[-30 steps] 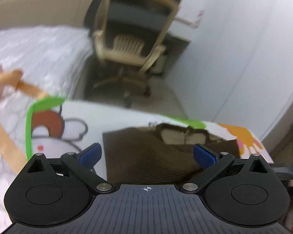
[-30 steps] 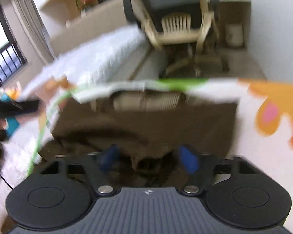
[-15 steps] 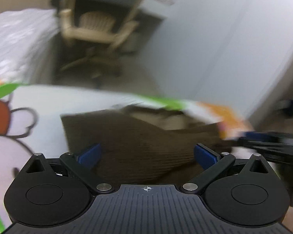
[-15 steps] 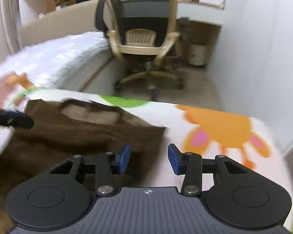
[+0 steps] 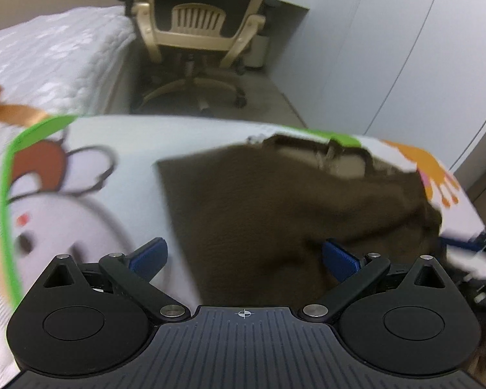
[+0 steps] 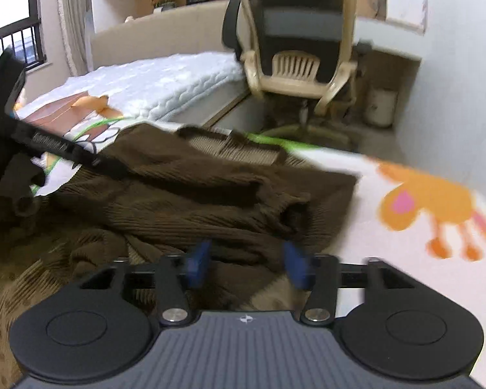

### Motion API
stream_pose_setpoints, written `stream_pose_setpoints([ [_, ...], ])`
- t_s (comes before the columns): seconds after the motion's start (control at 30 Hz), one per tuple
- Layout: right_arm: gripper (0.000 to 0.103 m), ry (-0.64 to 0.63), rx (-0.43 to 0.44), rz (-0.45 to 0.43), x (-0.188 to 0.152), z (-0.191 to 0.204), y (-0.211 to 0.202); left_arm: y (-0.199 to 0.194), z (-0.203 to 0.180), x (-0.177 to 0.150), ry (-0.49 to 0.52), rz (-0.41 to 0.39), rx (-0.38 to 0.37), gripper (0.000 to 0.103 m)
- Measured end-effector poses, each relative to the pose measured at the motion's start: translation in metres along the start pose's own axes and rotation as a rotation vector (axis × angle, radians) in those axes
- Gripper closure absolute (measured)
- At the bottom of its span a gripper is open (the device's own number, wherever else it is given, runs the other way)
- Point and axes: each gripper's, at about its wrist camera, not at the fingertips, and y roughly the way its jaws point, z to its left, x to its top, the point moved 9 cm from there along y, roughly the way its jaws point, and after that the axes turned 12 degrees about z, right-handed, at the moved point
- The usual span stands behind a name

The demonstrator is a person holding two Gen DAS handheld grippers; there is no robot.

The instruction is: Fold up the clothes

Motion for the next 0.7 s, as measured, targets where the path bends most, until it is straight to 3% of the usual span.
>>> stream_pose_setpoints([
  [0.03,0.030,-0.018,-0.016,-0.017,-0.003,-0.002,-0.012,-0.009,0.001,-0.009,0.009,-0.004,0.008,0.000],
  [0.13,0.030,-0.061,-0.053,-0.009,-0.020,-0.010,-0.037,-0.047,0.000,-0.048,0.093,-0.047,0.028,0.000],
  [0.27,0.030,-0.014,-0.019,0.052,-0.057,-0.017,-0.046,-0.074,0.004,-0.104,0.189,-0.050,0.104,0.000],
  [0.33,0.031,0.014,0.002,0.082,-0.075,-0.019,-0.050,-0.074,0.007,-0.123,0.178,-0.028,0.105,0.000],
  [0.37,0.035,0.026,0.014,0.094,-0.083,-0.020,-0.050,-0.072,0.009,-0.127,0.165,-0.026,0.104,0.000],
  [0.43,0.069,0.036,0.037,0.101,-0.093,-0.018,-0.049,-0.067,0.013,-0.136,0.138,-0.020,0.103,0.010],
  [0.47,0.071,0.031,0.034,0.098,-0.092,-0.017,-0.050,-0.064,0.015,-0.140,0.124,-0.017,0.102,0.021],
  [0.5,0.080,0.021,0.027,0.095,-0.091,-0.016,-0.051,-0.065,0.016,-0.140,0.127,-0.031,0.124,0.031],
  [0.53,0.086,0.003,0.011,0.095,-0.091,-0.017,-0.053,-0.066,0.016,-0.140,0.130,-0.045,0.147,0.035],
  [0.6,0.087,-0.025,-0.029,0.090,-0.087,-0.020,-0.057,-0.071,0.012,-0.145,0.115,-0.024,0.112,0.045],
  [0.7,0.087,-0.045,-0.074,0.090,-0.085,-0.029,-0.063,-0.077,0.001,-0.159,0.116,0.017,0.052,0.046],
])
